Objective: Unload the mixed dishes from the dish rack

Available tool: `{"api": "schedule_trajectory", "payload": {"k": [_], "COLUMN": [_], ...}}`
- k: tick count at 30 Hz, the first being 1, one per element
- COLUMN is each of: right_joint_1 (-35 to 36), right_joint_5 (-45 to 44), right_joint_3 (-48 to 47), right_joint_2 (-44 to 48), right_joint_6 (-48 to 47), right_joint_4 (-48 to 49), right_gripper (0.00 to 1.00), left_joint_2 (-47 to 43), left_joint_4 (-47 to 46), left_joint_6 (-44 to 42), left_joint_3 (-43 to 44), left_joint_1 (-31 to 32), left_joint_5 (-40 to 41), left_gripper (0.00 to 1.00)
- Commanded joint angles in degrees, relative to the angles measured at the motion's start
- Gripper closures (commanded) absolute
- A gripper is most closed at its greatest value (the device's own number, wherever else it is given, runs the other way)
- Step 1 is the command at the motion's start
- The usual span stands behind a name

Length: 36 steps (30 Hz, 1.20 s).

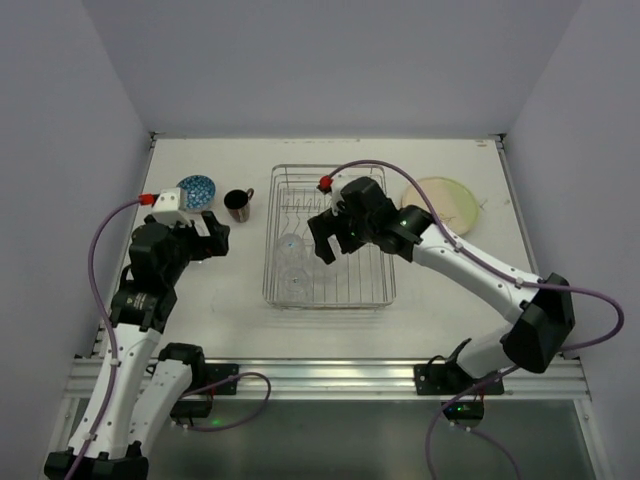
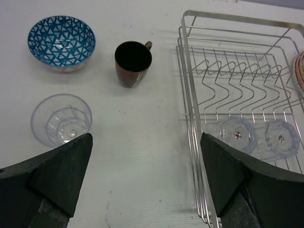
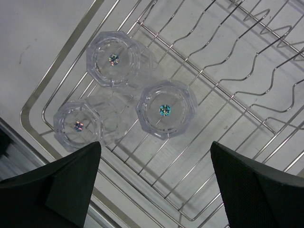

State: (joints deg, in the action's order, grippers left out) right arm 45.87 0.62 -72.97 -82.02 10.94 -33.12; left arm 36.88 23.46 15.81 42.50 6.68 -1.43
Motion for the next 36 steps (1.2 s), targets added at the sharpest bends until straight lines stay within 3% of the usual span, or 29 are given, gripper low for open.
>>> {"api": "schedule_trajectory", "payload": {"k": [1,5,12,36], "right_joint_1": [0.01,0.01,0.19,2.30], "right_joint_5": [-1.50,-7.21,-8.09,-15.82], "right_joint_3": [-6.64,-10.43,-12.64,-17.38], "right_joint_2": [-5.51,-10.79,-16.50,-23.27], "right_joint_6": [-4.18,-0.93,-0.39,13.22], "right_joint_4": [-2.03,-4.23,-6.25,-11.96], "right_gripper": [0.01,0.01,0.03,0.10], "left_joint_2": [-0.32,0.55,3.02,4.51], "left_joint_4": [-4.39,-4.04,-2.90,-2.90], "left_joint_6": [-0.78,-0.70,-0.43,-0.52], "left_joint_3": [-0.66,-0.93,-0.31,-0.31], "left_joint_1": [0.18,0.88,1.14,1.14], "left_joint_5": [-3.40,-2.18,0.20,-2.17], "left_gripper": [0.00,0.00,0.00,0.00]}}
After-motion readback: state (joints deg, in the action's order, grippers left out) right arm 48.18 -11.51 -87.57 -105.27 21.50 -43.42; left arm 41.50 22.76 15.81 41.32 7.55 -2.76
